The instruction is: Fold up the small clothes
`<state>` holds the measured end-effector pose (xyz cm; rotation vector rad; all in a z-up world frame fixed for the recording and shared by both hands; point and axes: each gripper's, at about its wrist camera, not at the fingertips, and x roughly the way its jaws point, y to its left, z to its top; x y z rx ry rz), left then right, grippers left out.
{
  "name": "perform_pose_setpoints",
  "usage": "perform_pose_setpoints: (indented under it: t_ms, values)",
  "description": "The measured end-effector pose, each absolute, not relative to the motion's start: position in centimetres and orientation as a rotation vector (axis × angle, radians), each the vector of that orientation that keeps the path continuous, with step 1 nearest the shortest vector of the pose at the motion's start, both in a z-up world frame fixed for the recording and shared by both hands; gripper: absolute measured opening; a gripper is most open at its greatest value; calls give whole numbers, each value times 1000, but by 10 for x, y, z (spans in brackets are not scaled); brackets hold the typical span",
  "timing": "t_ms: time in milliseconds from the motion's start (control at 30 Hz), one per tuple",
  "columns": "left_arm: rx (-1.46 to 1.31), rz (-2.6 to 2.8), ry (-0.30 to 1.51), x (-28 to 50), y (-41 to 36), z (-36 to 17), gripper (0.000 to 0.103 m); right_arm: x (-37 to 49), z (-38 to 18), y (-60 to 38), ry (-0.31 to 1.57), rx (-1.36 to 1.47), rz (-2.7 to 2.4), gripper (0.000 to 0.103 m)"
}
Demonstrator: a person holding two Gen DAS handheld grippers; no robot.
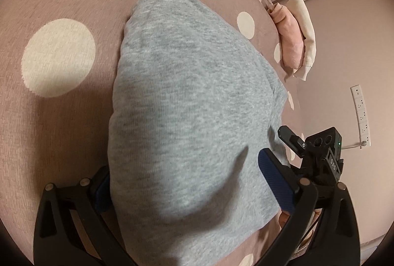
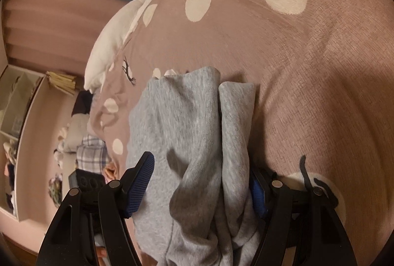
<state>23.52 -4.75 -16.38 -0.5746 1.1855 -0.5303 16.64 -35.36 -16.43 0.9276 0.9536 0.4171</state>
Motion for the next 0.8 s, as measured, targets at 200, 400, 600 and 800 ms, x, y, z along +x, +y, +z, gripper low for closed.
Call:
perform_pose_setpoints:
  t_ms: [200,400,600,800]
  values:
    - [-562,-529,1190,239,-49,-163,102,169,-163,-352,964,918,412,70]
    - [-554,-527,1185,240,-48,-163,102,172,-161,-348,965,912,408,70]
    - [-503,-499,1179,237,-55,-161,101,173,-161,-348,962,899,410,70]
    - [-436,-489,1175,236,-63,-160,99,174,-160,-346,963,874,409,70]
